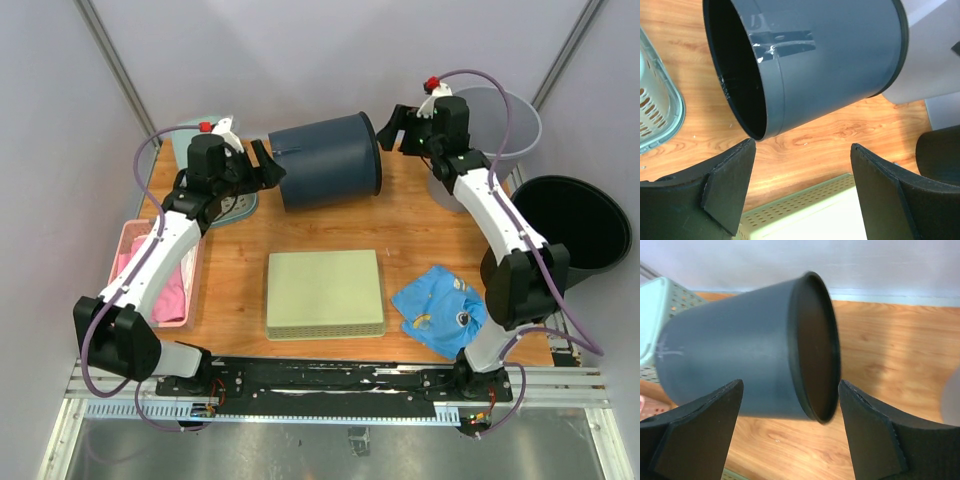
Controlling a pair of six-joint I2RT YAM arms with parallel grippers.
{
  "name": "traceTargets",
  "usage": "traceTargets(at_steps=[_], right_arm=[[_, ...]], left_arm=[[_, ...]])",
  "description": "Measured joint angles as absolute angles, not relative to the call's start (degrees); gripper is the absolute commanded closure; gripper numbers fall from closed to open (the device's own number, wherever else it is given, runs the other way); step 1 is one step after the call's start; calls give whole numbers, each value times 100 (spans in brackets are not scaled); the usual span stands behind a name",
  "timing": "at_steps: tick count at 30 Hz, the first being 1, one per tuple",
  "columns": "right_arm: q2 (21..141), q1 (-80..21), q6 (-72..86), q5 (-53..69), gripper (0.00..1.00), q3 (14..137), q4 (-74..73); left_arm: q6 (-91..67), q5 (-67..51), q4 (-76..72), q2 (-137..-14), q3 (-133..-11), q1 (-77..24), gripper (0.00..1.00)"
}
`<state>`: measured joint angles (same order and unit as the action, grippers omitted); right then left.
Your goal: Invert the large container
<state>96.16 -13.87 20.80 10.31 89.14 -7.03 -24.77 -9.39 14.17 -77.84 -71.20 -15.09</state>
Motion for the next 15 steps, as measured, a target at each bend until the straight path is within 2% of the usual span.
traceTargets(at_steps=[8,15], right_arm=[[10901,-1380,2528,2110,21,10101,-344],[11417,-1372,2622,2567,24,10269,-464]], left_arm=[[-2598,-1041,1243,-7784,-6855,-1514,19],[-2569,-1166,1168,-7789,-6740,-1516,18]])
